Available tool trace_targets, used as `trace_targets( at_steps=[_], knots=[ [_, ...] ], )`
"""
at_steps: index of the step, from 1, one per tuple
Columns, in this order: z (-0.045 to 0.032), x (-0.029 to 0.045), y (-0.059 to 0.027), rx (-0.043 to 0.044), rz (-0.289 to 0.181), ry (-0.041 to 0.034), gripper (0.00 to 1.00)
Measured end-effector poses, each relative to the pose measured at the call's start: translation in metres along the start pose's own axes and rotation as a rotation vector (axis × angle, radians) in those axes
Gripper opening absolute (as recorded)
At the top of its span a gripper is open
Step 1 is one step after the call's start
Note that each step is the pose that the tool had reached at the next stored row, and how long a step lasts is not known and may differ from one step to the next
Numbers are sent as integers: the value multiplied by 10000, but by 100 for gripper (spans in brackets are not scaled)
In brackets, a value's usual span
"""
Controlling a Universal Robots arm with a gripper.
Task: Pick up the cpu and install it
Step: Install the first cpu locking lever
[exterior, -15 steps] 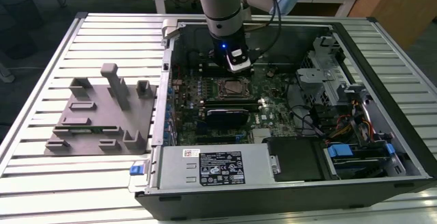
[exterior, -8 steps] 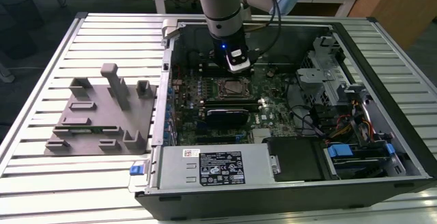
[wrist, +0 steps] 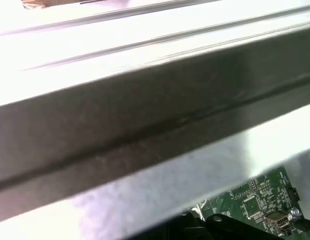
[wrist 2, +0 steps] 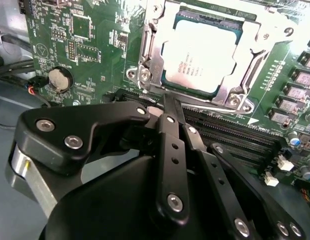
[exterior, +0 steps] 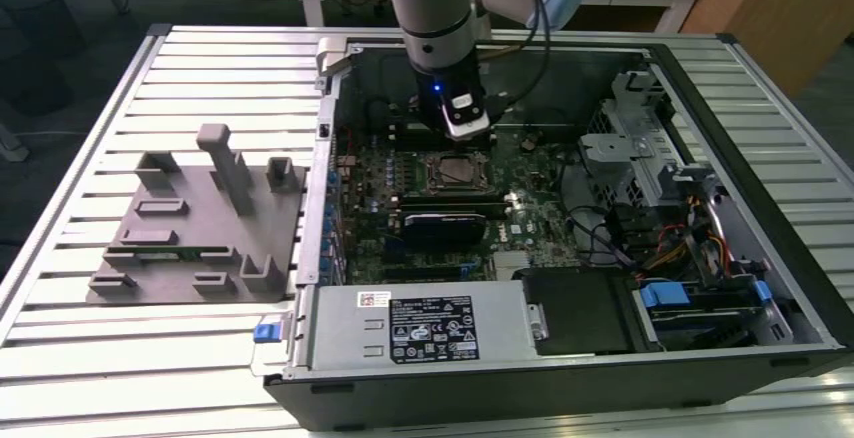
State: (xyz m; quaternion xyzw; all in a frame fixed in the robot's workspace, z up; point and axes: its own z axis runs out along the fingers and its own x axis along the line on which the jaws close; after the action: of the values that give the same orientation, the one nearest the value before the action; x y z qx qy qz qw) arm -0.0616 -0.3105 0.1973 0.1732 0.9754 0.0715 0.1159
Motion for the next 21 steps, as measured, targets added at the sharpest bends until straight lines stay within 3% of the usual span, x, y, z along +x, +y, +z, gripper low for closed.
trace_targets(
  at_steps=[6, 21],
  knots=[
    [-9, 12, -3, -114, 138, 27, 11],
    [16, 57, -1, -40, 555, -49, 11]
  ],
)
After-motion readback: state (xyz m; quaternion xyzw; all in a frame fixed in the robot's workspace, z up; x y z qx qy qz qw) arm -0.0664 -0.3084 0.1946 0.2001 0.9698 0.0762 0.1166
